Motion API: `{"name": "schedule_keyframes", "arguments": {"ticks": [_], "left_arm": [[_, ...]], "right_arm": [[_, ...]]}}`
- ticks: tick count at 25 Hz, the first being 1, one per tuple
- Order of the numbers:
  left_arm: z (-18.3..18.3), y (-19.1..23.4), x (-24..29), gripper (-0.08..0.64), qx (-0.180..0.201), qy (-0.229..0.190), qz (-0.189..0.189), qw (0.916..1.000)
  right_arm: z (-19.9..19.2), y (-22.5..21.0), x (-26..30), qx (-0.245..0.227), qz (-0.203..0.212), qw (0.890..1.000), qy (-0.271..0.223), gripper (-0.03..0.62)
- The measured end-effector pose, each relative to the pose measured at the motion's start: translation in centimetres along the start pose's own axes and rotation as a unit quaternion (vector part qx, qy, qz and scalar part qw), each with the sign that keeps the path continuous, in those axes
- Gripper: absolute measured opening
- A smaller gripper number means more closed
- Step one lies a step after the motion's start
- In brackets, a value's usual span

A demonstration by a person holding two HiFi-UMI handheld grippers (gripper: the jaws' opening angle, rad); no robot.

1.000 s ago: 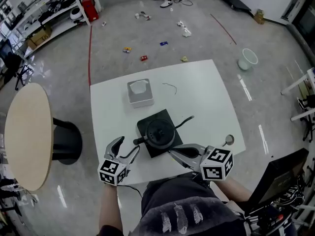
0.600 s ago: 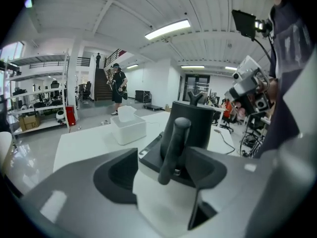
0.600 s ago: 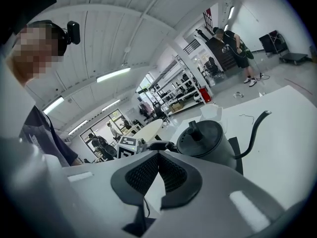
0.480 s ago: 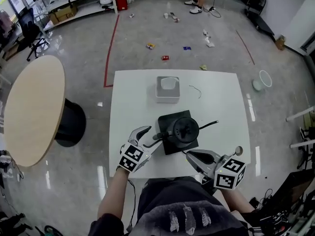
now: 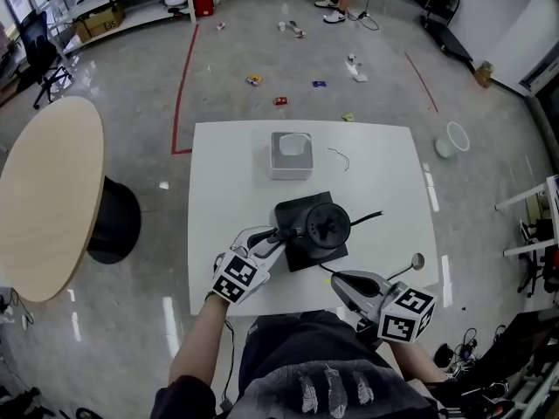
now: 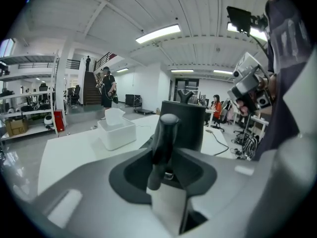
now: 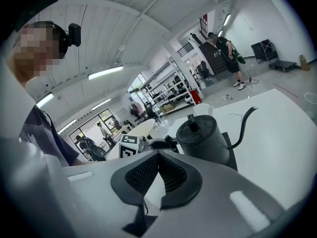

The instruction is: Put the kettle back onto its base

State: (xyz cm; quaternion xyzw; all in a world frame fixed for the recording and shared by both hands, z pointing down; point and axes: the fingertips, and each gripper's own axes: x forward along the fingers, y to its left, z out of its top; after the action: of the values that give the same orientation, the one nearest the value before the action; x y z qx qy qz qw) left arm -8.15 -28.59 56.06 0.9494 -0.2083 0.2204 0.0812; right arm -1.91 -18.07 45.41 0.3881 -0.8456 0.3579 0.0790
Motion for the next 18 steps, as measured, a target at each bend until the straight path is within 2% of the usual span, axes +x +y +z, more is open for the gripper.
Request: {"name": "schedule_keyframes", "arguments": {"ticks": [3,8,12,16,17,18], "left_arm": [[-0.3,0.2,-0.1,0.129,-0.003,0.006,0.005,1.0],[-1.0,1.1,-1.6,0.219,-0.041,0.019,0.011,0.9989],[-1.5,2.1,-4.0,0.219,-0.062,0.021,0.05,0.9966],[-0.3,2.1,-6.0,0.211,-0.063,0.011,0.104,0.9925],[0.3,1.7,-6.5,0.184,-0.064,0.003,0.119,0.9908],[1.0,1.1,-7.0,0.128,-0.067,-0.009,0.131,0.989]], "right_arm": [[-0.4,0.2,0.0,0.003,-0.001,1.0,-0.004,0.0],[-0.5,0.4,-0.2,0.005,0.002,1.0,-0.014,0.0],[-0.2,0.4,-0.5,0.002,0.021,0.999,-0.028,0.0],[0.0,0.2,-1.0,-0.008,0.054,0.998,-0.029,0.0],[0.1,0.4,-1.3,-0.009,0.068,0.997,-0.027,0.0],[0.3,0.5,-1.7,-0.008,0.084,0.996,-0.026,0.0]]}}
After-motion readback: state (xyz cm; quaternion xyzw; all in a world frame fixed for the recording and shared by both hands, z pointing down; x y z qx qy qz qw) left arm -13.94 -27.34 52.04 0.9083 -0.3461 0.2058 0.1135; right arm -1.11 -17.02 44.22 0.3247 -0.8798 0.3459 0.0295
